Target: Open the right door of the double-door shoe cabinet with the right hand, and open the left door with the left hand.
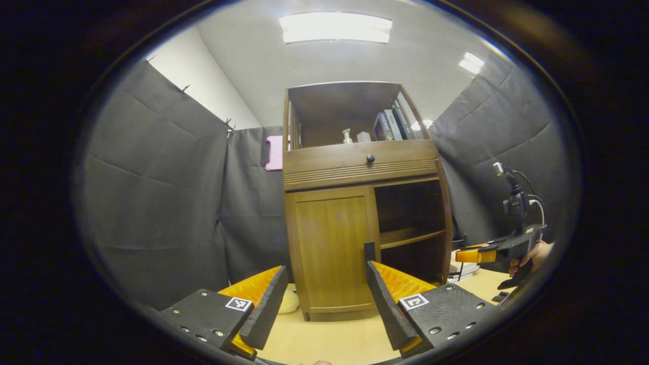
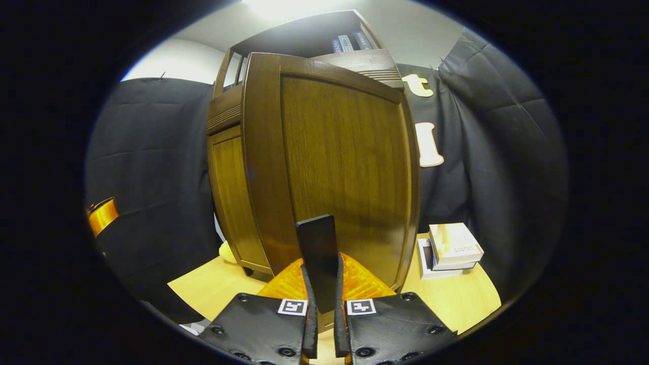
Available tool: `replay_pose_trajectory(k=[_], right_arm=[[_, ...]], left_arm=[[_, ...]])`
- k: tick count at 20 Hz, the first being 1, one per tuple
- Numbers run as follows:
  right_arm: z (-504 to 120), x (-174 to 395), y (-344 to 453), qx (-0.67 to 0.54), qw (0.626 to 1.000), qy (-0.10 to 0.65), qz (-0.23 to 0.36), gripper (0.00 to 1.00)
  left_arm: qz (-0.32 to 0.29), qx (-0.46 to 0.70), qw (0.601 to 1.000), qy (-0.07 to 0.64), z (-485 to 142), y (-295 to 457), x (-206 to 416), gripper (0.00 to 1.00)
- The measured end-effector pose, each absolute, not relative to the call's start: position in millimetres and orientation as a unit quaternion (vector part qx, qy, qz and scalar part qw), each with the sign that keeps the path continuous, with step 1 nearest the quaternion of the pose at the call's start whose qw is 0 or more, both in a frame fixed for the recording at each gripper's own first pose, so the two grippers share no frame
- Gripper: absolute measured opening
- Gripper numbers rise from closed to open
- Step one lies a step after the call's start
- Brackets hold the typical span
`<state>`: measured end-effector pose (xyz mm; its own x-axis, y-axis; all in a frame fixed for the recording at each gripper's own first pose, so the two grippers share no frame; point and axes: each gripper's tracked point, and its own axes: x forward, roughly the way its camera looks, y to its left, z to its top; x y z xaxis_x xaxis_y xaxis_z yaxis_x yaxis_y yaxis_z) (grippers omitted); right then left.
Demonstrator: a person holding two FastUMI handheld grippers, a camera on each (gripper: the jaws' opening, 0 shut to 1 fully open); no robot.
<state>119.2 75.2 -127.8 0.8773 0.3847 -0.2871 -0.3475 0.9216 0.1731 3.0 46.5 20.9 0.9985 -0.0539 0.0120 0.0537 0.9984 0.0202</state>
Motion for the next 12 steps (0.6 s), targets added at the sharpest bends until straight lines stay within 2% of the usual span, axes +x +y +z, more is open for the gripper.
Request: replay_pose_trajectory(k=[1, 2, 9, 11, 12], right_arm=[[-127, 117, 68, 0.058, 0.968, 0.16, 0.187, 0.14], [-128, 116, 62, 0.056, 0.968, 0.161, 0.185, 0.11], [-128, 107, 15, 0.053, 0.971, 0.163, 0.167, 0.14], [-128, 106, 2, 0.055, 0.972, 0.163, 0.158, 0.14], [-129, 106, -5, 0.055, 0.973, 0.162, 0.154, 0.1]], left_arm=[[-0.03, 0.009, 0.999, -0.007, 21, 41, 2, 0.91], [-0.034, 0.008, 0.999, -0.008, 21, 35, 3, 0.91], [-0.062, 0.004, 0.998, -0.012, 20, -13, -3, 0.91], [-0.069, 0.002, 0.998, -0.012, 18, -26, -7, 0.91], [-0.072, 0.001, 0.997, -0.011, 19, -32, -6, 0.91]])
